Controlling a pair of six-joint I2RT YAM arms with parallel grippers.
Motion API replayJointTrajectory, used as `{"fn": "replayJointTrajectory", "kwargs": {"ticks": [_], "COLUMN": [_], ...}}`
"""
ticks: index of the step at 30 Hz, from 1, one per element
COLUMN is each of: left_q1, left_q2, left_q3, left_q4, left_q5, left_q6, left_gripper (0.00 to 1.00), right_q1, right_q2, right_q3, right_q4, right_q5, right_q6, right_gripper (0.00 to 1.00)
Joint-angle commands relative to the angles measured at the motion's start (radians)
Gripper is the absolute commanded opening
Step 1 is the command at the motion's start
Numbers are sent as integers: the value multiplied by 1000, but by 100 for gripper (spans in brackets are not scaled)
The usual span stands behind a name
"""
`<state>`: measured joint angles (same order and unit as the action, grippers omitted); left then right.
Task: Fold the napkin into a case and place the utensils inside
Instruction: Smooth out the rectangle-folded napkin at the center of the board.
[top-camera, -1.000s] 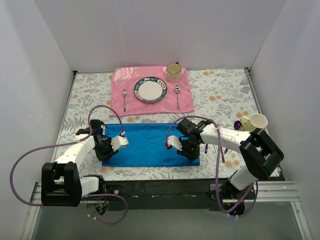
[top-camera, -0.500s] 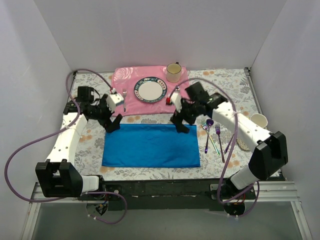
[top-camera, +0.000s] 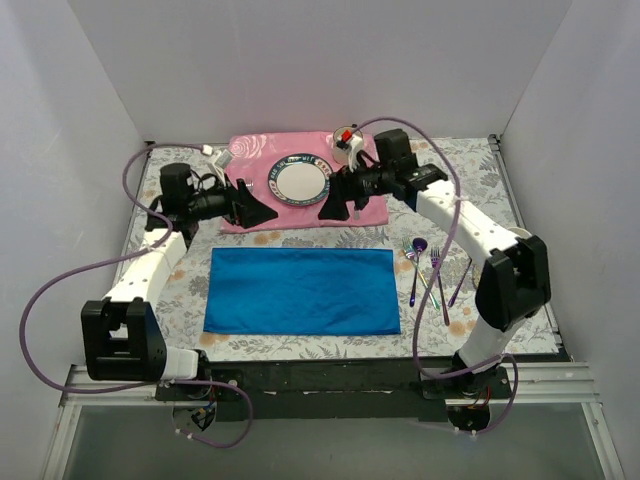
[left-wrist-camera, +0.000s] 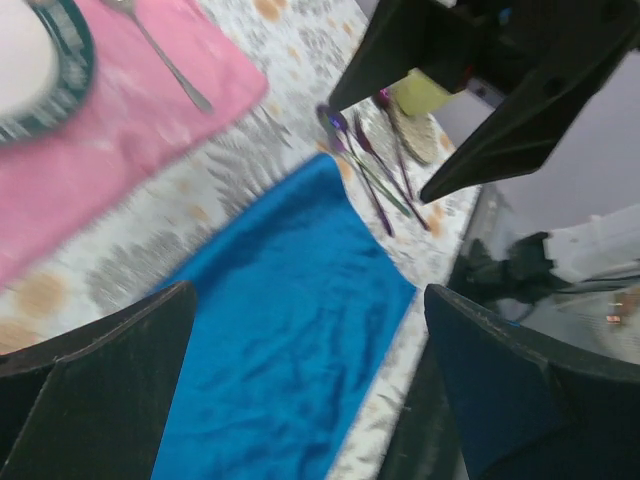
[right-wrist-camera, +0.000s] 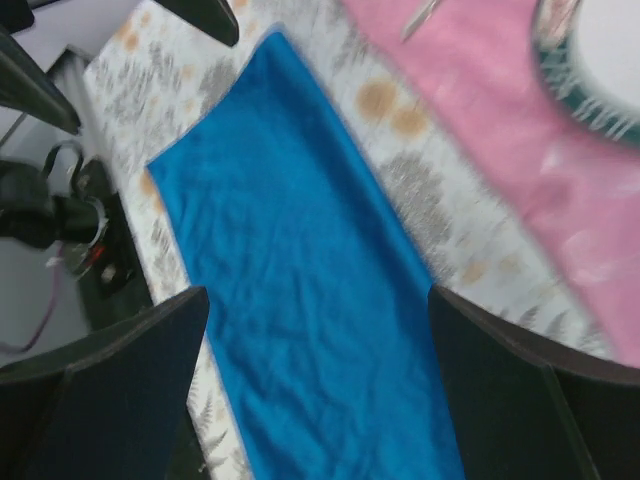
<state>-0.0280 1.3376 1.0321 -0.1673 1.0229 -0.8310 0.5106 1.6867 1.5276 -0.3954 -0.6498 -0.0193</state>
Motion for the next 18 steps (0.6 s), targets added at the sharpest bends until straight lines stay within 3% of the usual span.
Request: {"fn": "replayJointTrajectory", "kwargs": {"ticks": [1, 5, 7, 12, 18], "left_q1": [-75, -128, -145, -181, -193], "left_q2": [-17, 92, 164, 336, 471], "left_q3": [-237, -331, -366, -357, -305], "left_q4": [454, 596, 745, 874, 901], "left_q5": [16, -7, -17, -47, -118], "left_q6": [-485, -675, -799, -896, -884], "left_gripper": [98, 98, 98, 98, 98], "right_q1": [17, 46, 65, 75, 74], "right_q2": [63, 97, 116, 198, 301], "right_q3": [-161, -234, -282, -339, -349], "right_q4": [230, 386, 472, 687, 740], "right_q5": [-249, -275, -269, -295, -286], "right_q6": [322, 456, 514, 645, 668], "right_gripper": [99, 99, 99, 99, 99]}}
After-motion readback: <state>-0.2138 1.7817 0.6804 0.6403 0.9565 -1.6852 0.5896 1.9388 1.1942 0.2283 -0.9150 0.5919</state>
